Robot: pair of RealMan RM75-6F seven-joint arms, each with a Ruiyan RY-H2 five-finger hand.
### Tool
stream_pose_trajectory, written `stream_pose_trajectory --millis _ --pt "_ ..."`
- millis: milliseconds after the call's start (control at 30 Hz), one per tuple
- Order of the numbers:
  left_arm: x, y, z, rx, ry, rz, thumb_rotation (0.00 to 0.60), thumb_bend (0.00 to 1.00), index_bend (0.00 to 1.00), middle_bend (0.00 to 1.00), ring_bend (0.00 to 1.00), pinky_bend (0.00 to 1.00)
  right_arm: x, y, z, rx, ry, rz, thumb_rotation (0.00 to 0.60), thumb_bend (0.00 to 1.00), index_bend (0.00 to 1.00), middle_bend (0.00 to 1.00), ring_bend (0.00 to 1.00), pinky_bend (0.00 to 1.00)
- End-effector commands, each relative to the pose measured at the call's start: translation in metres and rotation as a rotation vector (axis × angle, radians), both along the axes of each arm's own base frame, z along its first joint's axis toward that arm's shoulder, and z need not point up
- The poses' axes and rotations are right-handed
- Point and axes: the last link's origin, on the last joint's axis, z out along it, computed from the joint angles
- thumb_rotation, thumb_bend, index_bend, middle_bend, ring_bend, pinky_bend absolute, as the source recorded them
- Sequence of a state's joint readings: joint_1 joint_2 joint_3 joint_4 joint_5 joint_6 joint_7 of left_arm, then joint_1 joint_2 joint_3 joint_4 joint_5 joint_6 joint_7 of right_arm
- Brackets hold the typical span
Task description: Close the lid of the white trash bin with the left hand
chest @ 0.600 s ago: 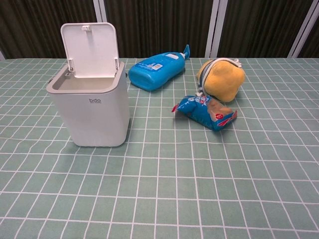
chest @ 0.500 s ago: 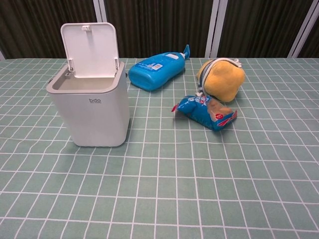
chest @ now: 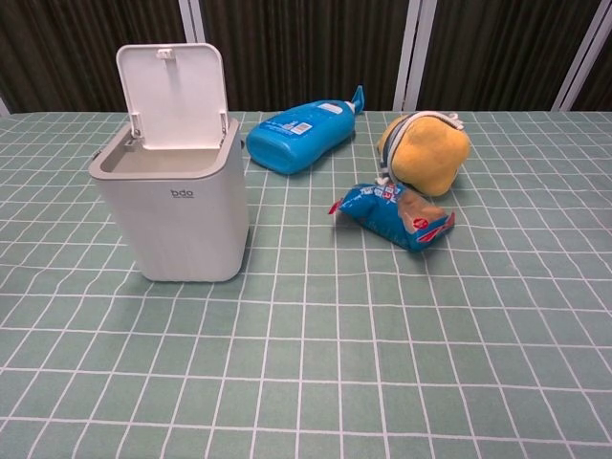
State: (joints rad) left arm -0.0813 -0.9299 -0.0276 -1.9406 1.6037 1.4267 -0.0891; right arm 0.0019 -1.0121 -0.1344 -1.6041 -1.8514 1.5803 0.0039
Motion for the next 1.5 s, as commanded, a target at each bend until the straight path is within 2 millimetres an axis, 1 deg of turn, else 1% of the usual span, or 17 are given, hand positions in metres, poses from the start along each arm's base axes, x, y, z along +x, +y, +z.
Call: stream_pose_trajectory --millis 33,67,100,200,300,433,533,633,767,967,1200,1333,1433,1500 --pt "0.038 0.059 0.014 0.013 -0.113 -0.012 0.6 0.48 0.11 0.99 0.97 1.0 0.0 -0.003 -0.005 -0.007 0.012 0.004 0.6 0.31 0.0 0.0 0.0 0.0" --pt "0.043 0.067 0.015 0.031 -0.118 -0.016 0.6 0.48 0.13 1.0 0.99 1.0 -0.001 -0.004 -0.006 -0.004 0.018 0.004 0.6 0.31 0.0 0.0 0.0 0.0" --pt "0.051 0.078 0.015 0.049 -0.13 -0.019 0.6 0.48 0.13 1.0 1.0 1.0 -0.001 -0.005 -0.009 0.005 0.026 0.002 0.6 0.31 0.0 0.0 0.0 0.0" --pt "0.067 0.101 0.012 0.043 -0.151 -0.011 0.6 0.48 0.15 1.0 1.0 1.0 -0.002 -0.008 -0.013 0.018 0.042 0.0 0.6 0.31 0.0 0.0 0.0 0.0" --pt "0.084 0.13 0.001 -0.005 -0.147 0.002 0.6 0.48 0.18 1.0 1.0 1.0 -0.003 -0.013 -0.016 0.015 0.056 0.003 0.6 0.31 0.0 0.0 0.0 0.0" --pt "0.101 0.16 -0.019 -0.069 -0.136 0.022 0.6 0.48 0.2 1.0 1.0 1.0 -0.006 -0.02 -0.017 0.004 0.065 -0.011 0.6 0.31 0.0 0.0 0.0 0.0" --pt "0.115 0.177 -0.033 -0.096 -0.127 0.026 0.6 0.48 0.21 1.0 1.0 1.0 -0.009 -0.025 -0.018 0.001 0.069 -0.028 0.6 0.31 0.0 0.0 0.0 0.0" --pt "0.128 0.19 -0.045 -0.111 -0.122 0.026 0.6 0.48 0.21 1.0 1.0 1.0 -0.011 -0.028 -0.018 0.004 0.072 -0.041 0.6 0.31 0.0 0.0 0.0 0.0" --pt "0.142 0.201 -0.058 -0.122 -0.096 0.005 0.6 0.48 0.21 1.0 1.0 1.0 -0.013 -0.03 -0.017 0.011 0.075 -0.052 0.6 0.31 0.0 0.0 0.0 0.0" --pt "0.153 0.203 -0.073 -0.19 -0.055 -0.005 0.6 0.48 0.23 1.0 1.0 1.0 -0.015 -0.032 -0.015 -0.005 0.081 -0.066 0.6 0.31 0.0 0.0 0.0 0.0" --pt "0.157 0.195 -0.069 -0.23 -0.042 0.007 0.6 0.49 0.26 1.0 1.0 1.0 -0.015 -0.031 -0.011 -0.008 0.075 -0.068 0.6 0.31 0.0 0.0 0.0 0.0" --pt "0.159 0.182 -0.064 -0.241 -0.015 -0.005 0.6 0.5 0.26 1.0 1.0 1.0 -0.014 -0.028 -0.01 -0.002 0.072 -0.064 0.6 0.31 0.0 0.0 0.0 0.0" --pt "0.155 0.169 -0.06 -0.261 0.039 -0.009 0.6 0.54 0.26 1.0 1.0 1.0 -0.014 -0.027 -0.011 0.005 0.071 -0.06 0.6 0.31 0.0 0.0 0.0 0.0" --pt "0.151 0.16 -0.06 -0.289 0.078 -0.004 0.6 0.55 0.25 1.0 1.0 1.0 -0.013 -0.026 -0.012 0.009 0.072 -0.057 0.6 0.31 0.0 0.0 0.0 0.0"
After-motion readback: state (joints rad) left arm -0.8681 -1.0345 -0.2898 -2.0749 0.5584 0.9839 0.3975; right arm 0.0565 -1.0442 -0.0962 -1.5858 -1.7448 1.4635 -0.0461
